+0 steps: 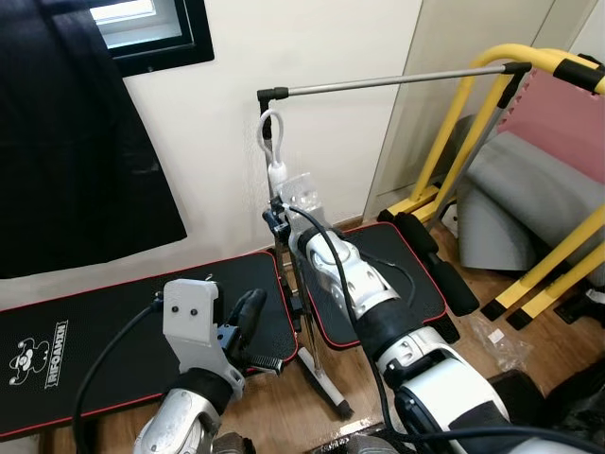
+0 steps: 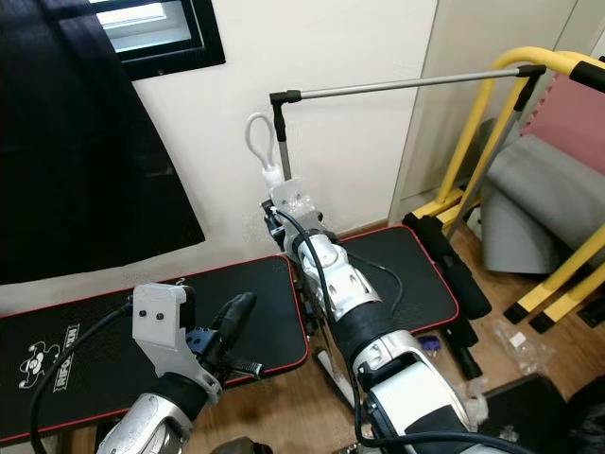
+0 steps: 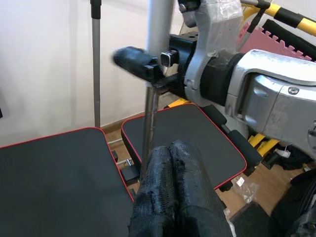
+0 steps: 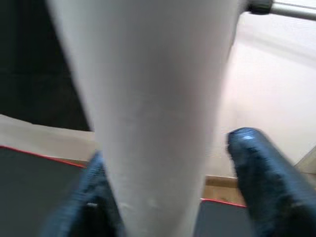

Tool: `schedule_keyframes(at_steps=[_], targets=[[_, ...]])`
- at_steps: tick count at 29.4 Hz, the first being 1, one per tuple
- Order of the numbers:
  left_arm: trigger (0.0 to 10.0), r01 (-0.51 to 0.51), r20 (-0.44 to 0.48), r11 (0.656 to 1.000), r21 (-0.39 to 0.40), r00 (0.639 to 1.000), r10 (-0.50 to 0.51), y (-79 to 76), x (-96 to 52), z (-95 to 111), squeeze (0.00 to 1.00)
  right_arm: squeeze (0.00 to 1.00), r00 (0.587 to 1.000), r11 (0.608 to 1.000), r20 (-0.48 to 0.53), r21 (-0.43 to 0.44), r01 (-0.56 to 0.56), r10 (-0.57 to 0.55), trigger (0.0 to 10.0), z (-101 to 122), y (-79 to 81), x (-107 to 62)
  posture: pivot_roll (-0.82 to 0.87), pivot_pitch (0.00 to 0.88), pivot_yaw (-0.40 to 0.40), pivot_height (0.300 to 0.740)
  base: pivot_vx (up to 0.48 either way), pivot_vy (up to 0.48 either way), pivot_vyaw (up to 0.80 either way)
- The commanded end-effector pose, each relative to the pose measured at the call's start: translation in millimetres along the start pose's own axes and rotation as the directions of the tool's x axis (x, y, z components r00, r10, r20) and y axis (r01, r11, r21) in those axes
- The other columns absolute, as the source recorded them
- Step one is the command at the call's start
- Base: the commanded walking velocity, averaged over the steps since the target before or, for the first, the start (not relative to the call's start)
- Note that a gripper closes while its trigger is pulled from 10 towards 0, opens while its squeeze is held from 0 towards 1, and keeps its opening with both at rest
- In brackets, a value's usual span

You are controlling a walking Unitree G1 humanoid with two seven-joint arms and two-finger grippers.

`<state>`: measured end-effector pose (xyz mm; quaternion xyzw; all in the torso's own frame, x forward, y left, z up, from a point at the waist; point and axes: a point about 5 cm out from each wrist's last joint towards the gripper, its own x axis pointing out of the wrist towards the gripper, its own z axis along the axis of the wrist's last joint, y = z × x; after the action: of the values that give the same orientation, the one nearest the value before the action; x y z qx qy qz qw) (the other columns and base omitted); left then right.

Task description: Sweep floor

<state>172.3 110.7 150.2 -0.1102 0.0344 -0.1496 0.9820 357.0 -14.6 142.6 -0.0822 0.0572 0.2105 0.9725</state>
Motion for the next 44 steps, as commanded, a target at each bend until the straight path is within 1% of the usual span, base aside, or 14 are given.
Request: schedule_keyframes(at_steps=[1,5,7,15,16,18,19,21,22,23,24,33,37,44], targets=[[10.0,-0.01,-0.007,1.0,-0.004,1.0,0.01,0.0,-1.4,0.2,0.0,1.0,1.0,1.0,0.015,0.014,-0.005,0.005,10.0,0.5,2.1,0.6,-0.09,0.155,-0.055,0.74,0.0,0.0,0.0],[10.0,-0.014,-0.006,1.0,-0.003,1.0,0.014,0.9,-0.2,0.1,0.0,1.0,0.997,0.997,0.011,-0.022,0.076,-0.076,10.0,1.2,-6.3,2.9,-0.09,0.146,-0.054,0.74,0.0,0.0,0.0],[10.0,-0.015,-0.005,1.0,-0.003,1.0,0.015,1.6,1.0,-0.2,0.0,1.0,0.98,0.975,0.019,-0.099,0.201,-0.2,10.0,4.1,-19.9,4.9,-0.09,0.142,-0.054,0.74,0.0,0.0,0.0],[10.0,-0.016,-0.005,1.0,-0.004,1.0,0.016,2.1,1.6,-0.4,0.0,1.0,0.959,0.95,0.004,-0.131,0.282,-0.284,10.0,4.7,-31.5,5.9,-0.09,0.139,-0.051,0.74,0.0,0.0,0.0],[10.0,-0.016,-0.005,1.0,-0.005,1.0,0.016,2.3,1.9,-0.7,0.0,0.67,0.965,0.959,-0.02,-0.118,0.257,-0.261,10.0,3.5,-33.7,5.7,-0.09,0.135,-0.048,0.74,0.0,0.0,0.0],[10.0,-0.016,-0.005,1.0,-0.005,1.0,0.016,2.3,1.9,-0.7,0.0,0.67,0.965,0.959,-0.02,-0.118,0.257,-0.261,10.0,3.5,-33.7,5.7,-0.09,0.135,-0.048,0.74,0.0,0.0,0.0],[10.0,-0.016,-0.006,1.0,-0.004,1.0,0.016,2.5,2.4,-1.0,0.0,0.0,0.978,0.977,-0.061,-0.086,0.195,-0.201,10.0,-1.3,-34.0,3.5,-0.09,0.132,-0.048,0.74,0.0,0.0,0.0],[10.0,-0.017,-0.006,1.0,-0.002,1.0,0.017,3.1,3.2,-1.2,0.0,0.0,0.987,0.993,-0.109,-0.046,0.11,-0.114,10.0,-8.1,-34.4,-2.9,-0.1,0.129,-0.045,0.74,0.0,0.0,0.0],[10.0,-0.017,-0.006,1.0,-0.002,1.0,0.017,3.1,3.2,-1.2,0.0,0.0,0.987,0.993,-0.109,-0.046,0.11,-0.114,10.0,-8.1,-34.4,-2.9,-0.1,0.129,-0.045,0.74,0.0,0.0,0.0],[10.0,-0.019,-0.006,1.0,0.001,1.0,0.019,4.5,4.6,-1.5,0.0,0.0,0.985,0.999,-0.17,0.031,0.008,-0.002,10.0,-17.0,-37.7,-18.2,-0.11,0.128,-0.043,0.74,0.0,0.0,0.0],[10.0,-0.019,-0.006,1.0,0.002,1.0,0.019,5.2,5.3,-1.6,0.0,0.0,0.982,0.999,-0.19,0.037,-0.014,0.021,10.0,-18.9,-40.8,-24.6,-0.11,0.124,-0.039,0.74,0.0,0.0,0.0],[10.0,-0.018,-0.007,1.0,0.008,1.0,0.018,7.0,6.9,-1.9,0.0,0.0,0.975,0.999,-0.222,0.04,-0.024,0.033,10.0,-17.3,-52.1,-39.6,-0.12,0.121,-0.032,0.74,0.0,0.0,0.0],[10.0,-0.019,-0.009,1.0,0.015,1.0,0.02,8.4,7.6,-2.1,0.0,0.0,0.957,0.998,-0.285,-0.02,-0.053,0.045,10.0,-21.7,-62.3,-54.6,-0.12,0.118,-0.03,0.74,0.0,0.0,0.0],[10.0,-0.022,-0.009,1.0,0.02,1.0,0.022,10.1,8.7,-2.3,0.0,0.0,0.944,0.995,-0.317,-0.013,-0.098,0.089,10.0,-17.2,-68.2,-70.4,-0.12,0.115,-0.027,0.74,0.0,0.0,0.0]])
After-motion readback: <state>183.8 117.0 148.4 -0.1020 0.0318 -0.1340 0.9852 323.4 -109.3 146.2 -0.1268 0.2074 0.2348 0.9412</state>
